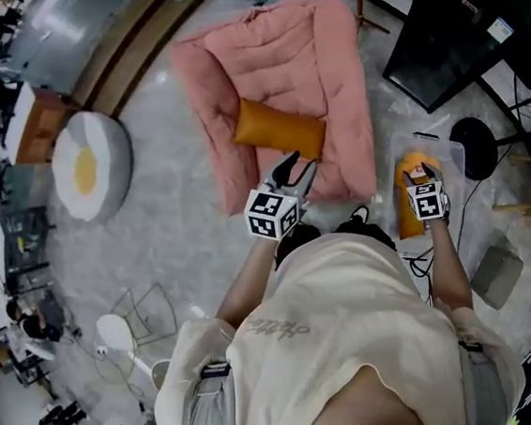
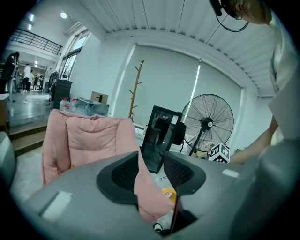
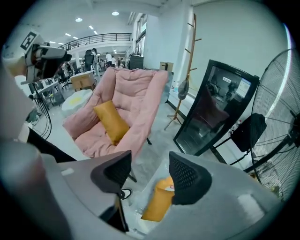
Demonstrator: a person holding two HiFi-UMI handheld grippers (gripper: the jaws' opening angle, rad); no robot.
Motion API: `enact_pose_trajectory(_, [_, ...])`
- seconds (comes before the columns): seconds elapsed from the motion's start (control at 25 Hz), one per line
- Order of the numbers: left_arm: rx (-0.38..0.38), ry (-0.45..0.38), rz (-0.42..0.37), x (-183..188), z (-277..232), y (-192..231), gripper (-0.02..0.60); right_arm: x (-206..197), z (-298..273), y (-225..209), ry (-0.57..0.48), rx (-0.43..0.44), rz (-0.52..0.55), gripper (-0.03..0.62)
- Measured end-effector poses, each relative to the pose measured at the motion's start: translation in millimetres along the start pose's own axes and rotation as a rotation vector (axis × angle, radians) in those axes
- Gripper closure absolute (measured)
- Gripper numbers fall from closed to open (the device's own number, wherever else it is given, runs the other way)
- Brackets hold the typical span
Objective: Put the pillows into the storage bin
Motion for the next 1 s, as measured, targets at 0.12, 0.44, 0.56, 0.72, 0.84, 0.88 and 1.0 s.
enact_pose_trajectory(0.12, [0.037,-0.020,-0.007,2,25,26,0.407,22,1,22,0.005,0.012,0.026,0.338])
enact_pose_trajectory(0.44, [0.121,-0.059,0.033,-10,95,93,0.408,95,-7,100,-0.063,0.054,0.120,0.335])
enact_pose_trajectory(0.56, [0.145,-0.063,0.047,-18,121,117,0.408,121,-15,135,-0.089,0.076,0.142,0.335])
enact_pose_trajectory(0.72, [0.178,-0.070,0.065,-27,151,144,0.408,143,-27,176,-0.084,0.123,0.174,0.335])
enact_pose_trajectory(0.84, [0.214,-0.081,0.085,-35,170,162,0.408,153,-35,201,-0.068,0.153,0.220,0.332])
enact_pose_trajectory(0.88, [0.228,-0.087,0.096,-38,176,166,0.408,156,-37,208,-0.061,0.163,0.239,0.333])
enact_pose_trajectory(1.0, [0.278,-0.105,0.136,-45,193,176,0.408,168,-44,221,-0.040,0.193,0.288,0.329])
Point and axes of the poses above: the fingertips, and each gripper's own axes: z backward along the fingers, y to its left, x out of its top, the point moved 8 cm from there along z, backward along the fingers, and after that the axes turned 1 degree about z, right-handed, at the moved point
